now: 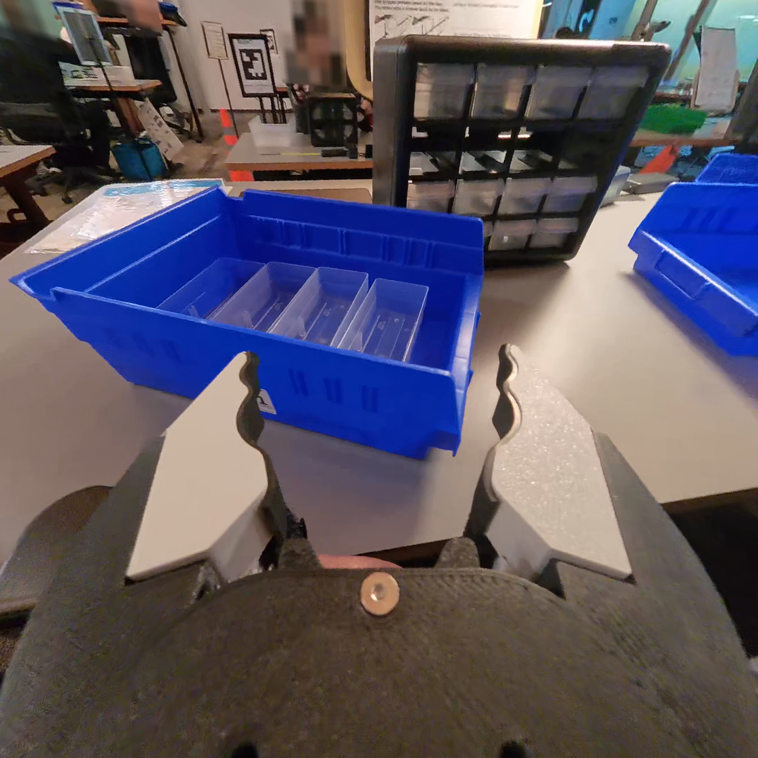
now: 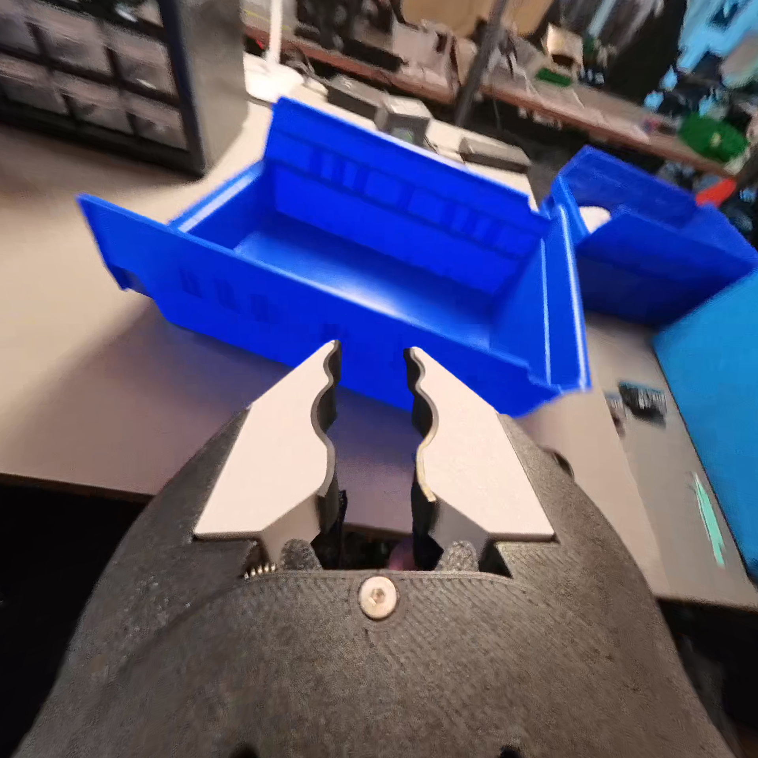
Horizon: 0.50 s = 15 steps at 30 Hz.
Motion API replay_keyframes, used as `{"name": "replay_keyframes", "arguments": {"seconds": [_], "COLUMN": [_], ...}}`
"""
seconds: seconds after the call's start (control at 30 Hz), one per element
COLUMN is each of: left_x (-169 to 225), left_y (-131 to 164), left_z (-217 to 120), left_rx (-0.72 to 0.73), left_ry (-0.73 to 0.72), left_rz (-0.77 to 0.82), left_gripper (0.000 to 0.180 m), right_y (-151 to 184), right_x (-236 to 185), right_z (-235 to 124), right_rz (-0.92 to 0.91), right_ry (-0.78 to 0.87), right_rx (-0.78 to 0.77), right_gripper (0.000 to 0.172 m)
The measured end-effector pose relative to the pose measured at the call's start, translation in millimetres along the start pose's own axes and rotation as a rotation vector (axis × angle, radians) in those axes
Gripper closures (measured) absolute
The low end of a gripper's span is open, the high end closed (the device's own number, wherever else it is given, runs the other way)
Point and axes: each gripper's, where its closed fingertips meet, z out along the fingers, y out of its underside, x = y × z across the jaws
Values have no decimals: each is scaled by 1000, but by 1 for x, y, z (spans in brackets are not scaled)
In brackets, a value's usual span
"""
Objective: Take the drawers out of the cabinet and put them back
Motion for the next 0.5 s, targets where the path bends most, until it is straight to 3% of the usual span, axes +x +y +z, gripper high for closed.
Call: {"name": "replay_keyframes", "arguments": {"seconds": [0.23, 0.5], "left_x": [12, -28], "left_y": [23, 32], "left_z": [26, 33], "left_rx": [-40, -34], "left_ry": [-58, -152], "left_rz": [-3, 15], "left_gripper": [75, 87], "right_y": [52, 28], "right_x": [52, 109], "right_z": [3, 52], "right_rz": [285, 256], "right_ry": [115, 261], "right_rx": [-48, 10], "right_gripper": [133, 133]}}
